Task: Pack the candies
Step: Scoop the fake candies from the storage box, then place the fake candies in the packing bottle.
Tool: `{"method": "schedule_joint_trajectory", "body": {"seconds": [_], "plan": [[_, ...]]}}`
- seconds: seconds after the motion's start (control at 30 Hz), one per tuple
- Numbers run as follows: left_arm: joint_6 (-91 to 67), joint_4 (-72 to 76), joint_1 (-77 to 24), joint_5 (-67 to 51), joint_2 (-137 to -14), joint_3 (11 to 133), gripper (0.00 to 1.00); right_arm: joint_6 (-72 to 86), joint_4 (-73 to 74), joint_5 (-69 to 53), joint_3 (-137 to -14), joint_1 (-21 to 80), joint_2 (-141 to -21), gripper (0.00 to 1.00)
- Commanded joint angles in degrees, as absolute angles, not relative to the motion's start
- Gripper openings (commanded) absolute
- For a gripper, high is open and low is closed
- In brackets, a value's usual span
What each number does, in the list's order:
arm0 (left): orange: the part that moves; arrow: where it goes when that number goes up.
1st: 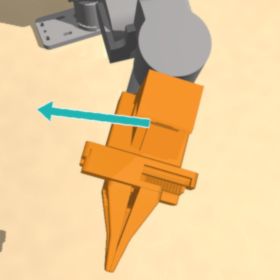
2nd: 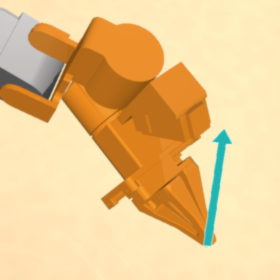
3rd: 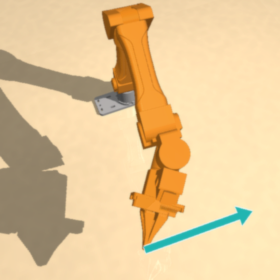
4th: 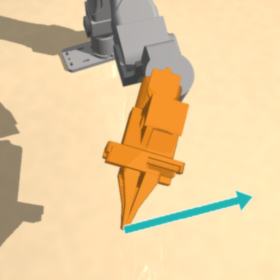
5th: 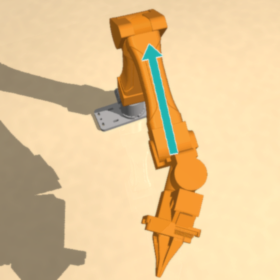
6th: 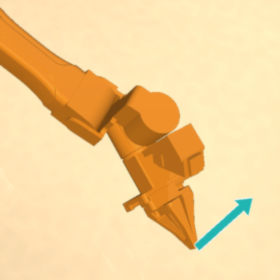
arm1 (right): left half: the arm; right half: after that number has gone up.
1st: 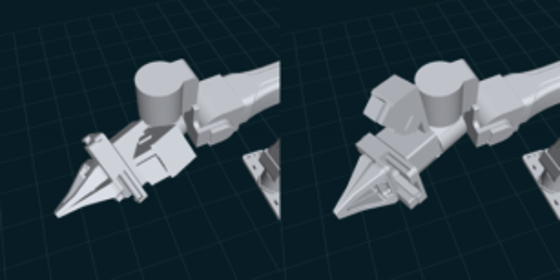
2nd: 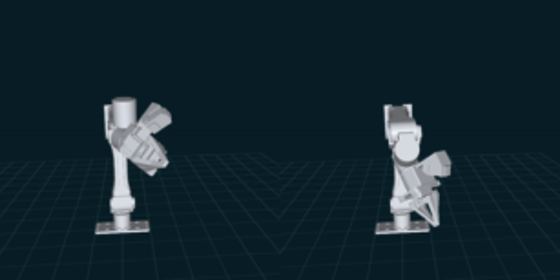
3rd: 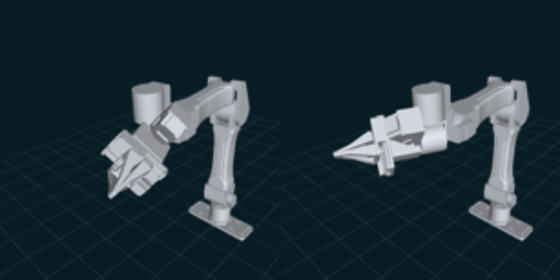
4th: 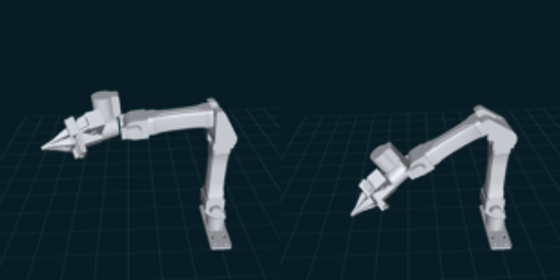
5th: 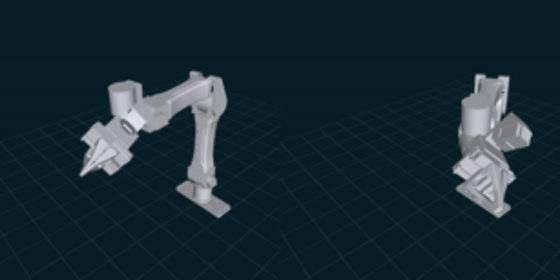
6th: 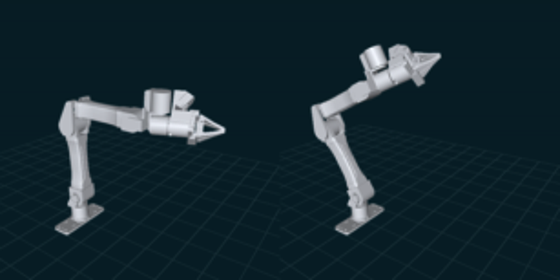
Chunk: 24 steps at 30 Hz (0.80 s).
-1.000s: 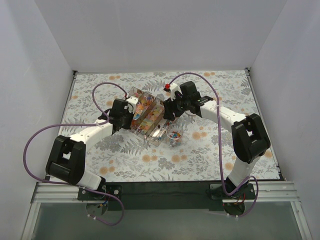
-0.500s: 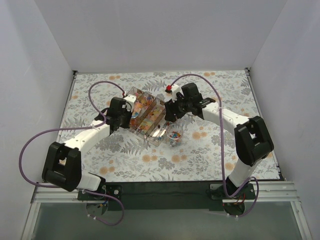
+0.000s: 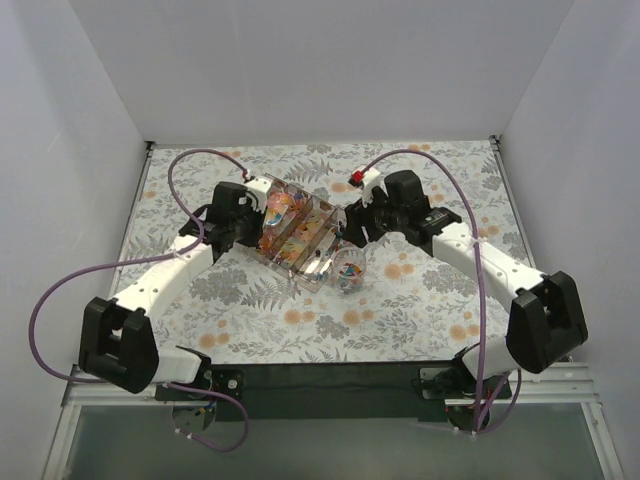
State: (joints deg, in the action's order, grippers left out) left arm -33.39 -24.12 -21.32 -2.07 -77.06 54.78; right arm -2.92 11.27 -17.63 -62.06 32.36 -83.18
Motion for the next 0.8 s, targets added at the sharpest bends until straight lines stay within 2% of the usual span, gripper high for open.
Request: {"method": "schedule_joint_trajectory", "body": {"seconds": [0.0, 0.17, 0.4, 0.77], "plan": [[-30.15, -28.12, -21.27, -9.13, -72.17, 60.2, 0.0, -2.02, 14.05, -12.84, -61.0, 32.08, -78.41, 0.68], [-28.57, -34.71, -22.94, -14.58, -70.05, 63.28, 0.0, -0.62, 16.78, -5.82, -57.32, 31.47, -70.59, 0.69], [-26.99, -36.91, -27.85, -18.8, -64.6, 59.16, 0.0, -0.35, 17.4, 1.57, -51.34, 30.59, -61.97, 0.72], [-25.31, -46.31, -37.79, -16.17, -67.41, 64.51, 0.0, 1.5, 17.4, 2.28, -48.34, 30.23, -59.59, 0.72]]}}
